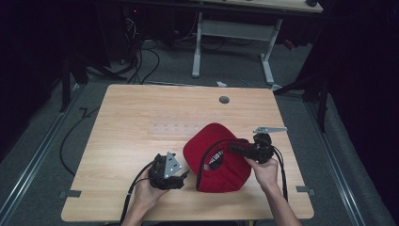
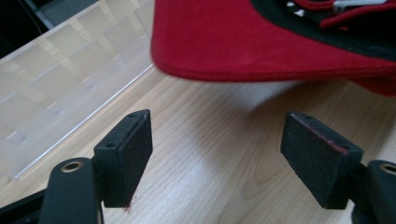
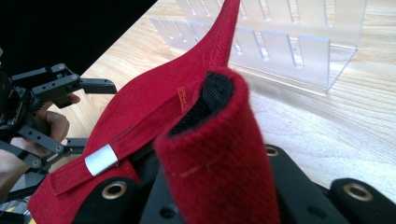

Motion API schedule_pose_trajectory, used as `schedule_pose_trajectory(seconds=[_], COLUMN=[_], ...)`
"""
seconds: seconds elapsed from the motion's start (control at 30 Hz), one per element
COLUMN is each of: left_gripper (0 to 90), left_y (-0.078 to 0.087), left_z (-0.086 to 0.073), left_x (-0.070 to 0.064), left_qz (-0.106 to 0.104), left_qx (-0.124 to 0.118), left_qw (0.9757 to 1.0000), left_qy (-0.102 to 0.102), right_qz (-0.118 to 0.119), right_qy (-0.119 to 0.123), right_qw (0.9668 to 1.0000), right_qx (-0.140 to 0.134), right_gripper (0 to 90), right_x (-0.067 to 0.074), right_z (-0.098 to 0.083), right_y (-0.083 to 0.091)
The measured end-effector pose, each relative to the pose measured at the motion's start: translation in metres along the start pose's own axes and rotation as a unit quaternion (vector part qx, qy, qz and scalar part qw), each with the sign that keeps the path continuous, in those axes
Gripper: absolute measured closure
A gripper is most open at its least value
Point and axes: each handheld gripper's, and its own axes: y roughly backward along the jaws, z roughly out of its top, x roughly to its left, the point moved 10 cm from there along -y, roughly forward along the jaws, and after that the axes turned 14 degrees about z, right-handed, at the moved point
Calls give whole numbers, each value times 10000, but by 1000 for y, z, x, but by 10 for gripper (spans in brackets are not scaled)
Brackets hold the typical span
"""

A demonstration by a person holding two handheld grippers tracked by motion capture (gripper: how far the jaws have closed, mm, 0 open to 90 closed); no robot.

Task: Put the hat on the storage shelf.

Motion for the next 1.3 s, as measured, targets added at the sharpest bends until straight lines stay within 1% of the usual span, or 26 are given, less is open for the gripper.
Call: schedule_pose_trajectory(seconds=[0.1,0.17,0.2,0.3,0.37,0.5,0.53,0.6,0.67,0.73,0.77,0.83,1.03,1.13,1.2,1.3], left_gripper=[235,234,233,229,229,240,241,250,266,269,277,323,413,453,473,503], left_y=[-1,-2,-2,-1,-1,1,0,1,0,0,-1,-1,-2,-2,-2,-4], left_z=[1,1,2,3,5,5,4,3,2,2,1,0,1,3,5,6], left_x=[-4,-6,-7,-8,-8,-9,-10,-10,-11,-12,-11,-11,-7,-4,-2,1], left_qz=[-61,-54,-66,-80,-69,-50,-39,-28,-21,-27,-17,-3,56,76,106,167], left_qx=[-28,-39,-37,-62,-98,-165,-165,-156,-135,-46,-56,-36,0,-2,-1,17], left_qw=[10000,9999,9999,9998,9997,9991,9991,9985,9986,9988,9985,9985,9984,9986,9990,9989], left_qy=[-7,-76,-74,-198,-216,-380,-401,-518,-515,-487,-542,-549,-561,-525,-442,-432], right_qz=[2,3,7,31,56,105,101,81,62,43,39,40,50,67,101,91], right_qy=[2,-19,-14,-33,-75,-96,-135,-174,-200,-206,-206,-201,-303,-306,-304,-311], right_qw=[10000,9999,9999,9998,9997,9996,9995,9994,9993,9993,9993,9993,9990,9990,9990,9989], right_qx=[72,115,125,192,206,261,280,304,315,312,316,305,331,319,304,337], right_gripper=[847,847,847,846,846,845,846,845,845,844,844,843,841,841,840,839], right_x=[1,3,3,4,5,7,7,6,5,6,6,6,6,7,8,9], right_z=[0,0,1,1,3,4,3,2,2,1,2,2,0,0,0,-1], right_y=[-4,-7,-8,-12,-14,-18,-19,-20,-20,-20,-20,-19,-21,-21,-21,-23])
